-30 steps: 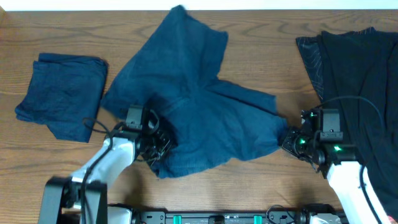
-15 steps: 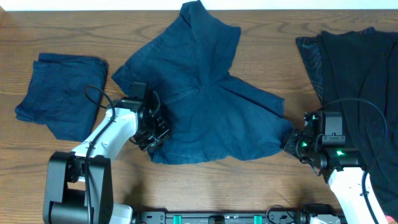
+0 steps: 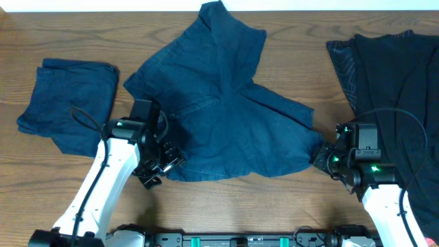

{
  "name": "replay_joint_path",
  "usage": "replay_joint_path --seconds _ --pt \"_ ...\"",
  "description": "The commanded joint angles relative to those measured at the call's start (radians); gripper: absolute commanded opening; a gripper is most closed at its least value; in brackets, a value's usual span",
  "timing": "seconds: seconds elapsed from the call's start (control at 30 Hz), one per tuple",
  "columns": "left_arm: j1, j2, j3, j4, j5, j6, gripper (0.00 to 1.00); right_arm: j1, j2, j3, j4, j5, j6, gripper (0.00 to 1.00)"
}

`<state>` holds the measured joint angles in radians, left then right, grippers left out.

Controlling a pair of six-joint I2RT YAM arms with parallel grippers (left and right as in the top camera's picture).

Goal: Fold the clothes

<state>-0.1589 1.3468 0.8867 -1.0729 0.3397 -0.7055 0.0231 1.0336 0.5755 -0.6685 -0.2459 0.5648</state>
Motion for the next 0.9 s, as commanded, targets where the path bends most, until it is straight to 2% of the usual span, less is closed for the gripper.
replay_joint_path --seconds 0.0,0.27,0.4,0.5,0.6,0.7,0.73,0.87 --pt "0.003 -0.004 -0.06 0.02 -0.013 -0.087 0.79 -0.005 -0.007 0.0 -0.002 0.013 -0.021 0.01" --pt "0.003 -0.004 -0.262 0.308 -0.013 -0.259 0.79 -0.005 -0.007 0.0 -0.002 0.013 -0.021 0.01" --pt "0.002 -0.002 -0.328 0.464 -0.056 -0.269 0.79 -0.005 -0.007 0.0 -0.002 0.013 -0.021 0.01" --pt "0.003 -0.002 -0.353 0.52 -0.123 -0.269 0.78 -0.005 -0.007 0.0 -0.001 0.013 -0.021 0.01" --pt "0.003 -0.002 -0.36 0.532 -0.131 -0.269 0.54 -0.005 -0.007 0.0 -0.002 0.013 -0.021 0.01" --pt "0.003 -0.002 -0.36 0.531 -0.118 -0.269 0.09 -0.005 -0.007 0.0 -0.001 0.014 -0.02 0.01" --pt "0.003 -0.003 -0.359 0.528 -0.101 -0.268 0.06 -0.005 -0.007 0.0 0.0 0.014 -0.02 0.01" --pt "0.002 -0.034 -0.352 0.483 -0.007 -0.217 0.06 -0.012 -0.007 0.0 0.015 0.018 -0.019 0.01"
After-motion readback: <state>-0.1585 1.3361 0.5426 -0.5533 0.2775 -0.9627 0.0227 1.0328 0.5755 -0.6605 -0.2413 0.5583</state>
